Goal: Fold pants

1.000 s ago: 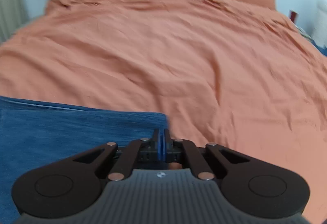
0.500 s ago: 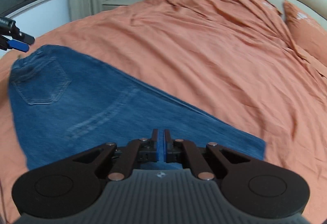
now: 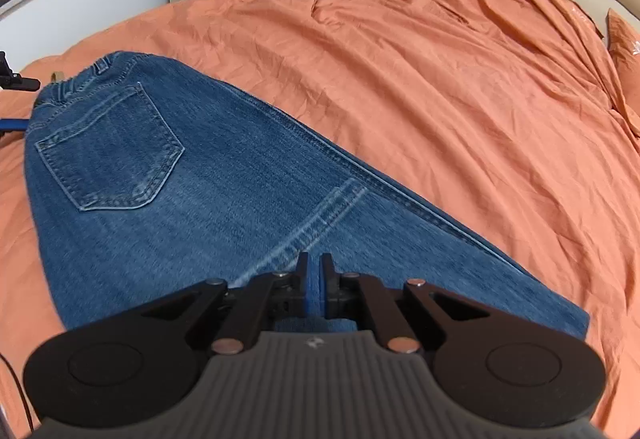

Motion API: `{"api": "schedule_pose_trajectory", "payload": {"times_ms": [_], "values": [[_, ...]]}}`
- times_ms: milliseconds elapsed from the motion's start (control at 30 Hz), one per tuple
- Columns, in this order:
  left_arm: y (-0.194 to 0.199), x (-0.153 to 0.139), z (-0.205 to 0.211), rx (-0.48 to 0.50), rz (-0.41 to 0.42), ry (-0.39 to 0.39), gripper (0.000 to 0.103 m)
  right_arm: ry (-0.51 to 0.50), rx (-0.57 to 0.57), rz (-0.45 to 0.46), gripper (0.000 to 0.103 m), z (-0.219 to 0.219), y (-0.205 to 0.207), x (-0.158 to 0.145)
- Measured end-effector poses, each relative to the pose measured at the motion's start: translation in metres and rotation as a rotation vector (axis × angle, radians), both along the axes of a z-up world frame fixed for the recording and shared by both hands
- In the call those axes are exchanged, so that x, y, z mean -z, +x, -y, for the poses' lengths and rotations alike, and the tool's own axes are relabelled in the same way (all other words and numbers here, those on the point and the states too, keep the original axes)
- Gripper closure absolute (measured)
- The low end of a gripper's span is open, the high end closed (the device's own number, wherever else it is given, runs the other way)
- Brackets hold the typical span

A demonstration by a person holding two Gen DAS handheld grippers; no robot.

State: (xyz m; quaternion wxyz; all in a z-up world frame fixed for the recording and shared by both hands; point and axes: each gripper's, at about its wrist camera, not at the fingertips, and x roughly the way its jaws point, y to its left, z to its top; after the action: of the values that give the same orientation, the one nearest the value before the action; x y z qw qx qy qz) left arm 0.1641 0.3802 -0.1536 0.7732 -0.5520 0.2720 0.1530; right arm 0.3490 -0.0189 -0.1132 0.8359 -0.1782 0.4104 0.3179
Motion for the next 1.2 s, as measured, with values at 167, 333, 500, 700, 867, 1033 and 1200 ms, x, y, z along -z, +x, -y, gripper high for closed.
{"api": "schedule_pose_trajectory", "payload": {"times_ms": [167,333,500,700,867,1033,1200], "values": [[0.021,0.015,0.001,0.011,-0.006,0.023,0.035,-0.033,0.003,-0.037,0.103,-0.018,0.022,0.013],[0.031,0.018,0.000,0.024,-0.005,0.071,0.041,-0.078,0.022,-0.112,0.103,-0.031,0.041,0.036],[0.037,0.020,0.004,0.041,-0.033,0.136,0.055,-0.070,0.073,-0.195,0.103,-0.032,0.055,0.054],[0.049,0.007,0.009,0.039,-0.113,0.183,0.071,-0.049,0.122,-0.219,0.103,-0.028,0.057,0.054],[0.044,-0.046,0.034,0.086,-0.067,0.345,0.081,0.025,0.165,-0.180,0.103,-0.012,0.045,0.033],[0.042,-0.110,0.085,0.156,0.019,0.532,0.083,0.121,0.198,-0.129,0.103,0.035,0.019,0.003],[0.053,-0.166,0.174,0.275,0.051,0.804,0.083,0.225,0.257,-0.113,0.103,0.087,-0.010,-0.025]]}}
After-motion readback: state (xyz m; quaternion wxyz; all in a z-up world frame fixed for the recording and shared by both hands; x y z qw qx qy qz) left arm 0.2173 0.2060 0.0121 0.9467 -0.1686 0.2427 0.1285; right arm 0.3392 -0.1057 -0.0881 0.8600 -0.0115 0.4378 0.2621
